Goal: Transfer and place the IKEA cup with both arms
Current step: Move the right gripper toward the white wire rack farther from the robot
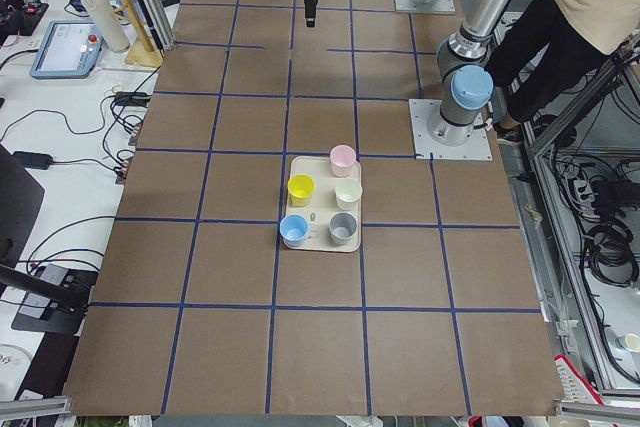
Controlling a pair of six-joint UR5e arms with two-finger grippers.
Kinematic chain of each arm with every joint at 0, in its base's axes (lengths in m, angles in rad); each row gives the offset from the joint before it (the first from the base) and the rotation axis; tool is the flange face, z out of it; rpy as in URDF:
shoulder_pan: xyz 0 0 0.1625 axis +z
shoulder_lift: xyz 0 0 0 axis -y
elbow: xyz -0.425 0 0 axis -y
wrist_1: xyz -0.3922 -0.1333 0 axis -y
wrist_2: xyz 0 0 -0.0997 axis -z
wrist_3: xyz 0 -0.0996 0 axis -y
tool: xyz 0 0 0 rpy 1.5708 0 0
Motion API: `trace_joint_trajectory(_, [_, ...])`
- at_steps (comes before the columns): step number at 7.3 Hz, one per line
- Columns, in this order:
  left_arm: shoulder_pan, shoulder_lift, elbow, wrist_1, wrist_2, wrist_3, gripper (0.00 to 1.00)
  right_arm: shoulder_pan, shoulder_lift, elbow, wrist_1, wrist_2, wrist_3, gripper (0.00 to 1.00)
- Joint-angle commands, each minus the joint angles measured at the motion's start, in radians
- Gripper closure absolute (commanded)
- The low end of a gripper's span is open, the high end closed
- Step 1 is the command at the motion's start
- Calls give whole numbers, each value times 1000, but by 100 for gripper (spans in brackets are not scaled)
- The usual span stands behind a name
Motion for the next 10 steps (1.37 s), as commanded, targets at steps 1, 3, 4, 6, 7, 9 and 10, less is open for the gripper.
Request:
trace_joint_trajectory(1, [0, -2, -2, 2, 0, 6, 0, 0, 0, 2, 0, 0, 4, 0])
trace_joint_trajectory(3, [0, -2, -2, 2, 0, 6, 0, 0, 0, 2, 0, -1, 7, 0])
trace_joint_trajectory(4, [0, -2, -2, 4, 0, 6, 0, 0, 2, 3, 2, -1, 15, 0])
trace_joint_trajectory(6, [0, -2, -2, 4, 2, 8, 0, 0, 2, 9, 3, -4, 17, 0])
trace_joint_trajectory(7, [0, -2, -2, 4, 2, 9, 0, -9, 2, 8, 3, -4, 14, 0])
trace_joint_trajectory(9, [0, -2, -3, 4, 4, 9, 0, -82, 35, -4, 2, 3, -55, 0])
trace_joint_trajectory(10, [0, 0, -3, 4, 4, 9, 0, -139, 52, -11, -5, 11, -118, 0])
